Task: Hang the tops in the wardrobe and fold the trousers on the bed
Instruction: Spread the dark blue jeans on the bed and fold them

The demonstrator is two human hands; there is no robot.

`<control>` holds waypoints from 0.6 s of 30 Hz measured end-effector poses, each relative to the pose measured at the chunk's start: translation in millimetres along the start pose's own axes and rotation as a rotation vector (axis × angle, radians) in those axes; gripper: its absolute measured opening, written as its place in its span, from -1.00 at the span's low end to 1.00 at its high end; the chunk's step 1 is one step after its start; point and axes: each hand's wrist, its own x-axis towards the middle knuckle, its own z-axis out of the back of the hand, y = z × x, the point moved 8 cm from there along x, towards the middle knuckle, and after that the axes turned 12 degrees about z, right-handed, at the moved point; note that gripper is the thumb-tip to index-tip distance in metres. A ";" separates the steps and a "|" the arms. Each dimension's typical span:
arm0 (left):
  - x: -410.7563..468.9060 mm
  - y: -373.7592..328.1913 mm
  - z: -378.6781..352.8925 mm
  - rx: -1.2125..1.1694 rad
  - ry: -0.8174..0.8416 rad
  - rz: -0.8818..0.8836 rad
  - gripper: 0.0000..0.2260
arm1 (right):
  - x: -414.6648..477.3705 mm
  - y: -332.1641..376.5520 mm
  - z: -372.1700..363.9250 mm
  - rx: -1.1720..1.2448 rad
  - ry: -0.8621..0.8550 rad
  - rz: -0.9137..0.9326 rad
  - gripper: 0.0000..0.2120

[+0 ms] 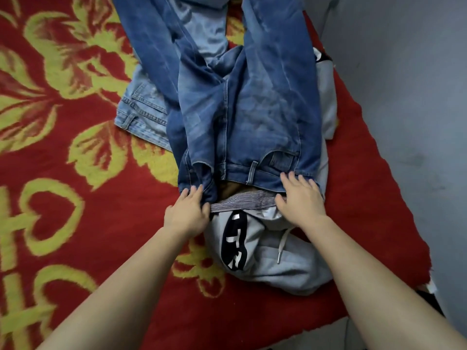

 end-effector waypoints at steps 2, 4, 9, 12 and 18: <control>9.0 -1.3 -0.4 0.024 -0.065 0.002 -0.42 | 10.3 -2.2 -5.7 0.005 -0.047 -0.009 -0.38; 11.9 -2.5 -2.9 0.054 -0.102 0.012 -0.39 | 14.1 -2.4 -11.7 0.000 -0.072 -0.014 -0.38; 1.6 -4.3 4.1 -0.113 -0.249 -0.024 -0.73 | 12.8 -2.3 -0.6 0.044 -0.178 -0.007 -0.59; -12.7 13.5 17.2 -0.329 -0.354 -0.010 -0.86 | 3.5 -16.2 22.8 0.251 -0.329 -0.136 -0.67; -49.2 32.8 47.4 -0.288 -0.620 -0.055 -0.72 | -81.8 -48.3 62.8 0.577 -1.095 -0.370 -0.65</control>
